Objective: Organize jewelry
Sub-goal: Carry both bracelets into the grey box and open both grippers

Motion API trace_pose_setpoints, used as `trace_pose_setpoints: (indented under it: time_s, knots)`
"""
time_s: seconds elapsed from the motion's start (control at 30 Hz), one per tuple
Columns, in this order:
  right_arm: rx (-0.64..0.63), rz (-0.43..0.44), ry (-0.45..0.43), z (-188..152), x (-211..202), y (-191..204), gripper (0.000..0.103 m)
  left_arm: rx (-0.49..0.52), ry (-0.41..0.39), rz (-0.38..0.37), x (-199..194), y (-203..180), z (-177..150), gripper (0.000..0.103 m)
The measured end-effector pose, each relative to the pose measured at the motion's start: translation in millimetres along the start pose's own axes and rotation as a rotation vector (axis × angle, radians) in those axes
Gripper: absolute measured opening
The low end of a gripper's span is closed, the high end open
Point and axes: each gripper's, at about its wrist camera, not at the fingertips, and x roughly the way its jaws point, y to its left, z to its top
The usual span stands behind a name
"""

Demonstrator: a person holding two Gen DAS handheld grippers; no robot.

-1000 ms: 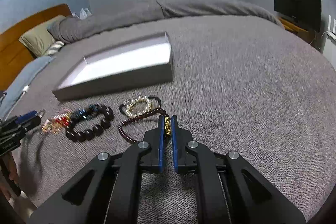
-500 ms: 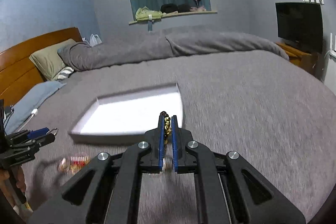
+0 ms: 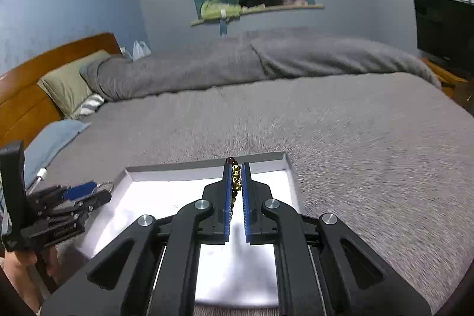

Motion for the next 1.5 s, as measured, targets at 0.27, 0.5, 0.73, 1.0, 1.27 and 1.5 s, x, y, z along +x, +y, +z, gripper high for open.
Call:
trace_pose_setpoints:
  time_s: [0.27, 0.5, 0.73, 1.0, 1.27, 1.5]
  knots:
    - [-0.016, -0.046, 0.149, -14, 41, 2, 0.006, 0.034, 0.085, 0.012, 39, 2, 1, 0.049]
    - [-0.029, -0.095, 0.210, -20, 54, 6, 0.006, 0.065, 0.103, 0.056, 48, -1, -2, 0.049]
    - [-0.036, -0.110, 0.194, -20, 59, 7, 0.006, 0.086, 0.109, 0.066, 51, -2, -3, 0.049]
    - [-0.003, -0.079, 0.135, -16, 48, 0, 0.008, 0.072, 0.090, 0.060, 45, -2, -4, 0.060]
    - [0.017, -0.080, 0.059, -11, 32, -3, 0.045, 0.049, 0.047, 0.048, 37, -1, -5, 0.066]
    - [0.047, -0.063, 0.000, -8, 21, -8, 0.072, 0.034, 0.008, 0.040, 32, -2, -4, 0.074]
